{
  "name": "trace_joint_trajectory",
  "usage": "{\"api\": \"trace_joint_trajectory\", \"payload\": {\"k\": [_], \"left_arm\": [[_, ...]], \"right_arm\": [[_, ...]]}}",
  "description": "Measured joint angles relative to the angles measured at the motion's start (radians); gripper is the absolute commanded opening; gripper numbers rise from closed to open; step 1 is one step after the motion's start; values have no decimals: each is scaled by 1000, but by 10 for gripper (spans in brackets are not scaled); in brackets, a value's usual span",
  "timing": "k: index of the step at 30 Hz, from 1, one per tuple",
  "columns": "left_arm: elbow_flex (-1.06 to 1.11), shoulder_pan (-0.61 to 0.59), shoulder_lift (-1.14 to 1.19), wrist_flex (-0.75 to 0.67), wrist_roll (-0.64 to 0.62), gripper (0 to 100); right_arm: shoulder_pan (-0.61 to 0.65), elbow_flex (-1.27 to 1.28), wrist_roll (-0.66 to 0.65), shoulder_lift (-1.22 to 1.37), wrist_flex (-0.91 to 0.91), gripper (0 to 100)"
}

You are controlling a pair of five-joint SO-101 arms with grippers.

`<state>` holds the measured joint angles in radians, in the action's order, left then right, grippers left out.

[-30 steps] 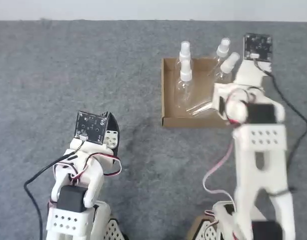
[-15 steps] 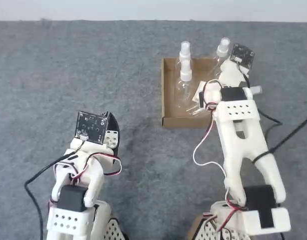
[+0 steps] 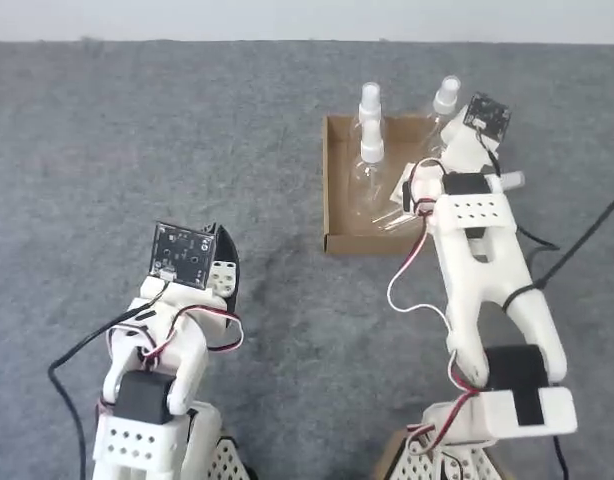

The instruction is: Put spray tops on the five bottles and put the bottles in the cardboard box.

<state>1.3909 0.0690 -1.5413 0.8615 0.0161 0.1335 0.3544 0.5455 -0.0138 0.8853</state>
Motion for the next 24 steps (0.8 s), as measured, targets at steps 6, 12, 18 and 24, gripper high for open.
{"api": "trace_joint_trajectory", "payload": {"k": [6,12,18,24], "left_arm": [[0,0,0,0,0,12],[0,0,0,0,0,12],[0,0,0,0,0,12],[0,0,0,0,0,12]], "right_arm": [[0,0,0,31,-29,270],[0,-2,2,52,-32,270],[0,-2,3,55,-32,270],[0,-2,3,55,-32,270]]}}
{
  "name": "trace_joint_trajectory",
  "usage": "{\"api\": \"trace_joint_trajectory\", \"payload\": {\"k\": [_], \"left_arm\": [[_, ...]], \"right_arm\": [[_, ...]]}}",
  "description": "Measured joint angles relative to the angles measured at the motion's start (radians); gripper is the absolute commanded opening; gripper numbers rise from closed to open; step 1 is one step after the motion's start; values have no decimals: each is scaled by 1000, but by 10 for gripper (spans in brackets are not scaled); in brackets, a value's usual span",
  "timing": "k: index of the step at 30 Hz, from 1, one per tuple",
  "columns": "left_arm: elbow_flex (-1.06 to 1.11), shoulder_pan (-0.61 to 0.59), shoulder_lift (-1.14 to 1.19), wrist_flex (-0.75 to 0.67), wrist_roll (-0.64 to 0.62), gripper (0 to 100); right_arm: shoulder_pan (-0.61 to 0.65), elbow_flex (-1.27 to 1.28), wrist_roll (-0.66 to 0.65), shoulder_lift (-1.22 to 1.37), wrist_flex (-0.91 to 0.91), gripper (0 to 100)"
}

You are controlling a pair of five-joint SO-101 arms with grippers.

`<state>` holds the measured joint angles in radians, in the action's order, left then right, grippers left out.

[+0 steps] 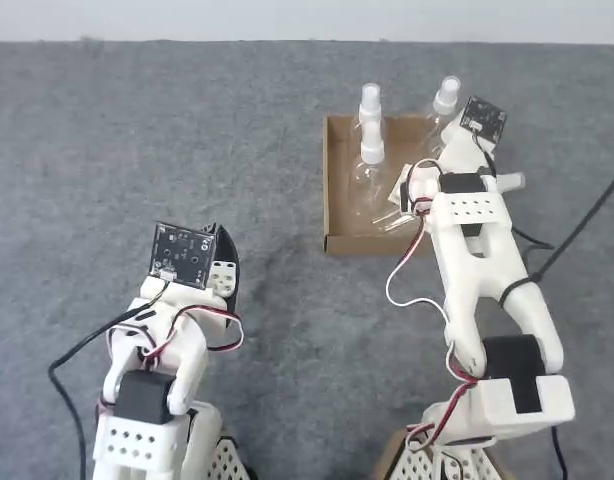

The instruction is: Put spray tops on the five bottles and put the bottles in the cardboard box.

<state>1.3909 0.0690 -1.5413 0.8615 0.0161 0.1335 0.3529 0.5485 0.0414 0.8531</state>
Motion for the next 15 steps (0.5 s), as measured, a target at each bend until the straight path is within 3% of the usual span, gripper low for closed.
{"api": "trace_joint_trajectory", "payload": {"k": [15], "left_arm": [[0,0,0,0,0,12]], "right_arm": [[-54,40,2,0,-46,253]]}}
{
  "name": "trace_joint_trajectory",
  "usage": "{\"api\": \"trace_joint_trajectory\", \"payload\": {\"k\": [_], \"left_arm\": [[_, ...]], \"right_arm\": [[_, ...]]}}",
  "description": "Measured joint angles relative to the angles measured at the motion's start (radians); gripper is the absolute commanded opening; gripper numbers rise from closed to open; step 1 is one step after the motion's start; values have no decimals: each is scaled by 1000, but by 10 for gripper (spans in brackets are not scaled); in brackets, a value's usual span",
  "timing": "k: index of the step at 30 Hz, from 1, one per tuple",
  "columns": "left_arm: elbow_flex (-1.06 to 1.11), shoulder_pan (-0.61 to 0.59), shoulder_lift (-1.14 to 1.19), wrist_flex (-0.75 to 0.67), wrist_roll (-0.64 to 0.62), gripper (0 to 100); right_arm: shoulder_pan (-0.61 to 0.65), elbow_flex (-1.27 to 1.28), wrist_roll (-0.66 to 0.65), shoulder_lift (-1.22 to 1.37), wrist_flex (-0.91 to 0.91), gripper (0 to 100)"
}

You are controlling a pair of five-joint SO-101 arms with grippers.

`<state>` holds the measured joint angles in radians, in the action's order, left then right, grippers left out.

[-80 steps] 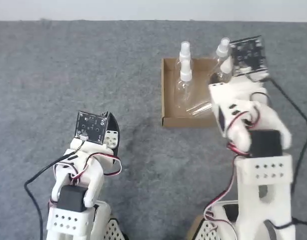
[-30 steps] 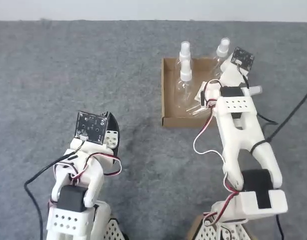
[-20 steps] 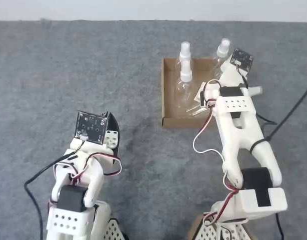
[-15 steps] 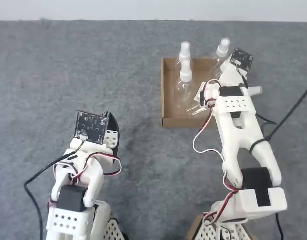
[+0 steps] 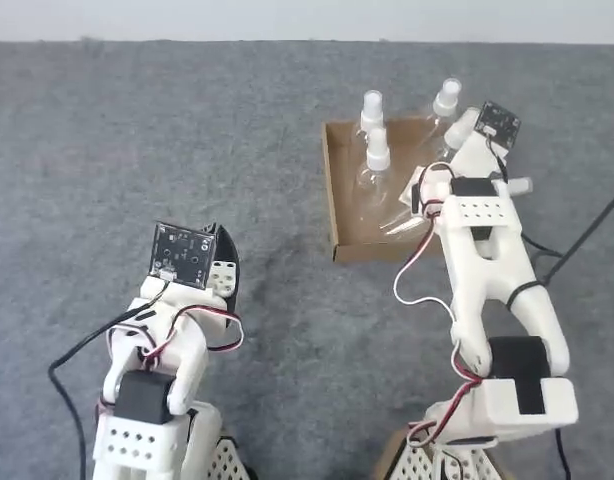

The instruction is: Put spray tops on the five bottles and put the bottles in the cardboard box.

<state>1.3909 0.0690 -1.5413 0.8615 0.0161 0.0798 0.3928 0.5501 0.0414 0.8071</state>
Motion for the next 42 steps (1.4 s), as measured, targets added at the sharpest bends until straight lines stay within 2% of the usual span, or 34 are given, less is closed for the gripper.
{"api": "trace_joint_trajectory", "payload": {"k": [5,31,37,42], "left_arm": [[0,0,0,0,0,12],[0,0,0,0,0,12],[0,0,0,0,0,12],[0,0,0,0,0,12]], "right_arm": [[-3,12,0,0,-26,169],[-12,17,0,0,-54,161],[-14,58,0,-61,-54,77],[-14,66,0,-91,-54,72]]}}
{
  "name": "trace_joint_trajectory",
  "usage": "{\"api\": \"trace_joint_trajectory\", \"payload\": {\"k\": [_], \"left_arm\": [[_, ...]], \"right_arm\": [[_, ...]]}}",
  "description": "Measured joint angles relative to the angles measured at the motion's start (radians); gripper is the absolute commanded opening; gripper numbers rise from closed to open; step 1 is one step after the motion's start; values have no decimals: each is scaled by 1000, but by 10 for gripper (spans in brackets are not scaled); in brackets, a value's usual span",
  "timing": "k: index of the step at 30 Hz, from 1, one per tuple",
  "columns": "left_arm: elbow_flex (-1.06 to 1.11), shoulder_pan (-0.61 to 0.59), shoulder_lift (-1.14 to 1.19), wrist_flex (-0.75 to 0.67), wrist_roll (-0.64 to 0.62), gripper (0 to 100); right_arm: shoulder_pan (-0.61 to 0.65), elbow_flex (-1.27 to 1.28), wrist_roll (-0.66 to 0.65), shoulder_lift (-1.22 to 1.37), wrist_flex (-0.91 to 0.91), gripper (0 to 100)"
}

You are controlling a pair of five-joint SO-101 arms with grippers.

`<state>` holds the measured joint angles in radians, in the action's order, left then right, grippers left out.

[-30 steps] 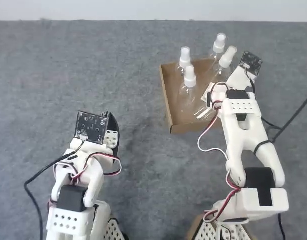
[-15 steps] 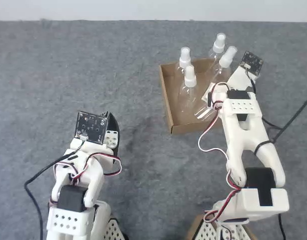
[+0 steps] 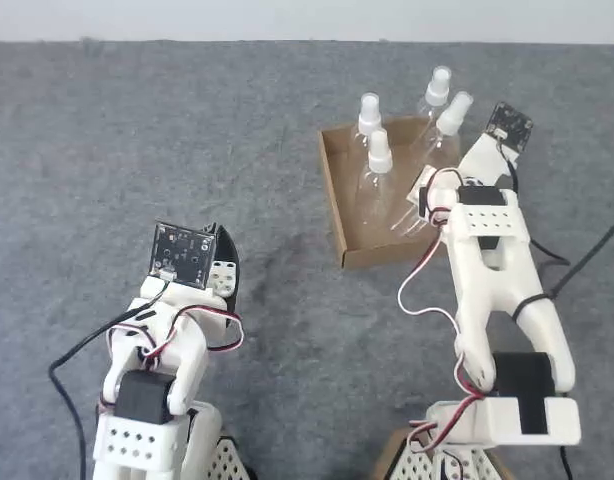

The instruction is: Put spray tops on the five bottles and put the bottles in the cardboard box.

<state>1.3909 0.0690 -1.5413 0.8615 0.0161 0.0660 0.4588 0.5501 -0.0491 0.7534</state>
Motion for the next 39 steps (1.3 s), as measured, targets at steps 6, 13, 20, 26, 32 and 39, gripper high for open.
{"api": "trace_joint_trajectory", "payload": {"k": [6,13,20,26,32,39], "left_arm": [[0,0,0,0,0,12],[0,0,0,0,0,12],[0,0,0,0,0,12],[0,0,0,0,0,12],[0,0,0,0,0,12],[0,0,0,0,0,12]], "right_arm": [[-9,0,0,-34,0,70],[-5,61,-2,-112,0,69],[-29,81,-2,-161,0,69],[-83,81,-2,-169,0,69],[-86,81,-64,-173,0,69],[-86,81,-193,-347,0,65]]}}
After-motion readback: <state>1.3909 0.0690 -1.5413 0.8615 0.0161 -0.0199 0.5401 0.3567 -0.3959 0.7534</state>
